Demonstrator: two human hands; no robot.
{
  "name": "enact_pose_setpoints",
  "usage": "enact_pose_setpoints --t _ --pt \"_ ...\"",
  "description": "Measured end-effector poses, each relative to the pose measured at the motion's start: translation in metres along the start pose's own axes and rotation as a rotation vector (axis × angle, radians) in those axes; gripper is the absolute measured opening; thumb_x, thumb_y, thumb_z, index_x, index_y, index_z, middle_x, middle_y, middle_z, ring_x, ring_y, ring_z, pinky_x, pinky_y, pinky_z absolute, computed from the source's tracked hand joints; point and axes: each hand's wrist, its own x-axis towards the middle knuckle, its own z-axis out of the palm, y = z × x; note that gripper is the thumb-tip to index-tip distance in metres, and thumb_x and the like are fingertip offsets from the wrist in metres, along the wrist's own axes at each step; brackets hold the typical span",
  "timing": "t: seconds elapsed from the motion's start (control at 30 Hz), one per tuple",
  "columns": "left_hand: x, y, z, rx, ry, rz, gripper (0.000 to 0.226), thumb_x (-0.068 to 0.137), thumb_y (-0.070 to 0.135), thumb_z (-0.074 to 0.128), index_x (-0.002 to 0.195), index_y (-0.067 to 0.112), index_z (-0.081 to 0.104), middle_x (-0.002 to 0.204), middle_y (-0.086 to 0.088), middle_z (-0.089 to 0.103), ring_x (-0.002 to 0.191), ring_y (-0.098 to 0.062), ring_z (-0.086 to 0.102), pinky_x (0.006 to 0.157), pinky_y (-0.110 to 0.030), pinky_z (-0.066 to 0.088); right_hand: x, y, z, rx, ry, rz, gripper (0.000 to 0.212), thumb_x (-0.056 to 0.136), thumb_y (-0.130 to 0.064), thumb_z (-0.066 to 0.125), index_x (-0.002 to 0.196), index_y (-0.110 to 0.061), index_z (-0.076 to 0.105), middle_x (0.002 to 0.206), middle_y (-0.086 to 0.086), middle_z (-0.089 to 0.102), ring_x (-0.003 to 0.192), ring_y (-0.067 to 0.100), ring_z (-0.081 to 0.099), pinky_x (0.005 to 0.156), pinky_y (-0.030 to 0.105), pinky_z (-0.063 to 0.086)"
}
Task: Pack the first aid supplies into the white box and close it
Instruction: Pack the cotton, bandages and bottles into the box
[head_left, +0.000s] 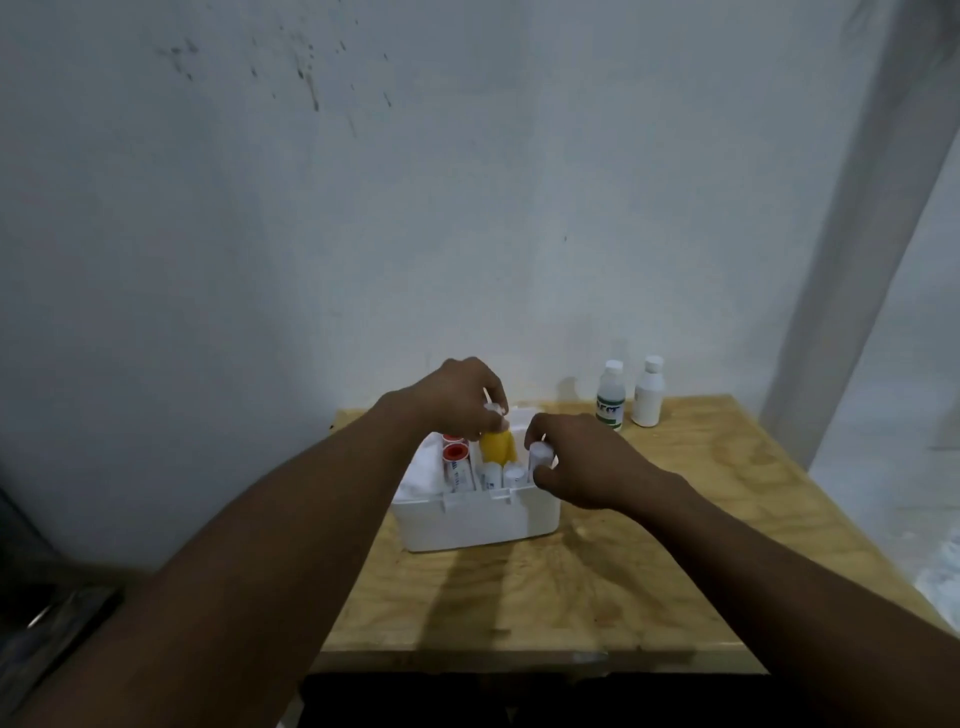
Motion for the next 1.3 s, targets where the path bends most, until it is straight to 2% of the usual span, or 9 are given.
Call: enact_pose_setpoints --t 0.07,0.13,0.27,0.47,0.6,0.77,0.97,1.1,1.3 --pt "0.002 0.0 0.004 0.02 -0.046 -0.012 0.027 0.081 0.033 0.079 0.104 0.02 0.075 0.098 -0.002 0.071 0.079 -0.015 0.07 0.068 -0.026 0.058 0.001 0.001 0.002 0.014 -0.043 0.002 0.029 0.08 -0.034 0.062 0.108 -0.025 0.061 0.106 0.002 0.067 0.094 0.021 0.061 0.081 0.041 0.055" --pt "0.003 0.0 0.004 0.055 -0.084 -0.029 0.026 0.079 0.036 0.08 0.102 0.024 0.076 0.101 0.001 0.069 0.09 -0.017 0.067 0.081 -0.034 0.06 0.002 0.002 0.001 0.036 -0.079 0.004 0.035 0.079 -0.039 0.063 0.111 -0.026 0.061 0.108 0.0 0.067 0.098 0.019 0.061 0.085 0.042 0.055" --pt "0.003 0.0 0.004 0.058 -0.182 -0.071 0.023 0.079 0.034 0.08 0.1 0.025 0.077 0.1 0.004 0.069 0.091 -0.016 0.067 0.084 -0.035 0.059 0.001 0.005 0.0 0.06 -0.134 0.006 0.045 0.078 -0.039 0.068 0.119 -0.023 0.06 0.112 -0.001 0.067 0.101 0.018 0.061 0.087 0.041 0.055" --pt "0.004 0.004 0.005 0.051 -0.198 -0.077 0.017 0.08 0.032 0.075 0.096 0.029 0.077 0.093 0.013 0.064 0.092 -0.015 0.064 0.082 -0.032 0.056 0.0 0.012 0.004 0.096 -0.138 0.017 0.053 0.076 -0.035 0.073 0.125 -0.02 0.058 0.119 -0.001 0.066 0.106 0.016 0.061 0.09 0.036 0.054" --pt "0.003 0.008 0.005 0.025 -0.212 -0.099 0.021 0.08 0.027 0.067 0.098 0.024 0.077 0.104 0.006 0.069 0.095 -0.018 0.065 0.087 -0.038 0.058 -0.001 0.013 0.002 0.122 -0.121 0.01 0.057 0.076 -0.032 0.075 0.128 -0.019 0.056 0.121 -0.001 0.065 0.107 0.014 0.06 0.091 0.031 0.052" --pt "0.006 0.01 0.003 0.009 -0.191 -0.114 0.028 0.082 0.033 0.06 0.101 0.02 0.076 0.109 -0.001 0.071 0.099 -0.024 0.067 0.091 -0.044 0.058 0.003 0.021 -0.02 0.174 -0.094 -0.024 0.054 0.079 -0.023 0.072 0.13 -0.02 0.054 0.119 -0.004 0.062 0.089 0.003 0.057 0.074 0.017 0.045" --pt "0.033 0.025 0.003 -0.003 -0.046 -0.055 0.028 0.087 0.033 0.06 0.11 0.022 0.073 0.116 0.001 0.069 0.104 -0.019 0.062 0.091 -0.032 0.052 0.02 0.066 -0.058 0.236 0.169 0.13 0.035 0.084 -0.02 0.064 0.119 -0.018 0.062 0.11 0.001 0.065 0.079 0.006 0.057 0.064 0.018 0.04" --pt "0.07 0.046 0.017 0.033 0.045 0.017 0.044 0.085 0.035 0.064 0.128 0.025 0.061 0.129 -0.002 0.06 0.116 -0.022 0.057 0.1 -0.041 0.049 0.041 0.112 -0.062 0.172 0.271 0.261 0.038 0.084 -0.023 0.064 0.121 -0.017 0.059 0.116 0.006 0.06 0.097 0.021 0.057 0.079 0.03 0.045" --pt "0.13 0.075 0.051 0.038 0.047 0.119 0.072 0.083 0.035 0.071 0.147 0.025 0.04 0.141 -0.009 0.046 0.126 -0.03 0.05 0.101 -0.044 0.049 0.067 0.167 -0.045 0.073 0.248 0.344 0.055 0.08 -0.022 0.065 0.134 -0.021 0.05 0.136 0.012 0.052 0.122 0.034 0.049 0.1 0.043 0.043"
